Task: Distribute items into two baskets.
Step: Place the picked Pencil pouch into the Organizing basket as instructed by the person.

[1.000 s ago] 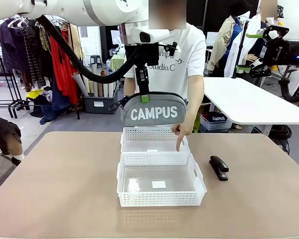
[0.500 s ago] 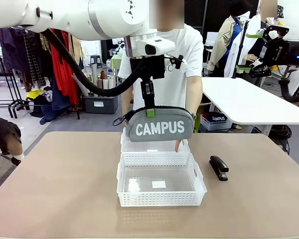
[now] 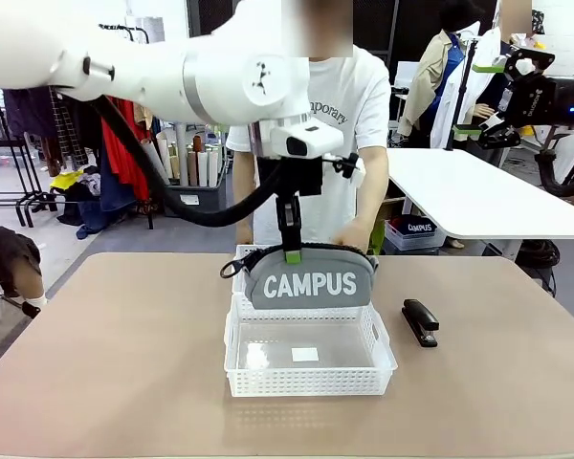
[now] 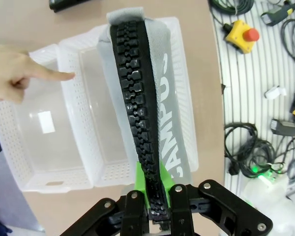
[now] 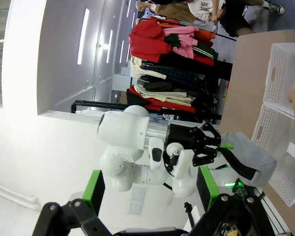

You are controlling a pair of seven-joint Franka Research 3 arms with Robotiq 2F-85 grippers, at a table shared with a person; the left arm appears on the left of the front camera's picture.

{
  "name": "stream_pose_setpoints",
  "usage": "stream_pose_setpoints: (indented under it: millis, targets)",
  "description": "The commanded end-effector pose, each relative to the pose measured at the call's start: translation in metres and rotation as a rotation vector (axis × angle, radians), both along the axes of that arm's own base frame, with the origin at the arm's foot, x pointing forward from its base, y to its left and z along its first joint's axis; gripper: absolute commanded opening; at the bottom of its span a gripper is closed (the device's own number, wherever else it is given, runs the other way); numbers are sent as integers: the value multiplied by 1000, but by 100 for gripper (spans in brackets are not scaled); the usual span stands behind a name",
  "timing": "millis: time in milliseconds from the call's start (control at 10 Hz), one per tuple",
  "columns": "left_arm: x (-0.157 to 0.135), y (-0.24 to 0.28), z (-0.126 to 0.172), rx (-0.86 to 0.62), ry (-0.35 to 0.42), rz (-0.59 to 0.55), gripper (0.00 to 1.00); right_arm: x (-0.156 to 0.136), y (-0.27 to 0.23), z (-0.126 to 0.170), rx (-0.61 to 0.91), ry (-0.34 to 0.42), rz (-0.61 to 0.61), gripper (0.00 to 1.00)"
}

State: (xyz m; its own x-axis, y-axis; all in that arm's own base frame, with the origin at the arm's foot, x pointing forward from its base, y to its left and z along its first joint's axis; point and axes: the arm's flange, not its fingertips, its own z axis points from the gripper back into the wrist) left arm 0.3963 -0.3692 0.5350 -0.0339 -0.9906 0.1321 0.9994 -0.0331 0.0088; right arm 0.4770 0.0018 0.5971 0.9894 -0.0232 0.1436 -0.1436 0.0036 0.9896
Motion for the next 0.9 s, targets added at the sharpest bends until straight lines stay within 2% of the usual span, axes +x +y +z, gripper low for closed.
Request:
stream_pose_setpoints:
  millis: [0, 500, 600, 700, 800]
  targets:
    - [-4, 6, -18, 1, -28, 26, 0, 0, 0, 2, 2, -5, 0, 100]
    - [17, -19, -70, 55, -11, 2, 0, 0, 0, 2, 2, -5, 0, 100]
    - [19, -18, -73, 78, -10, 18, 0, 0, 0, 2, 2, -5, 0, 100]
    - [19, -12, -62, 112, -45, 3, 0, 0, 0, 2, 2, -5, 0, 100]
    - [18, -14, -79, 58, 8, -11, 0, 0, 0, 2, 2, -5, 0, 100]
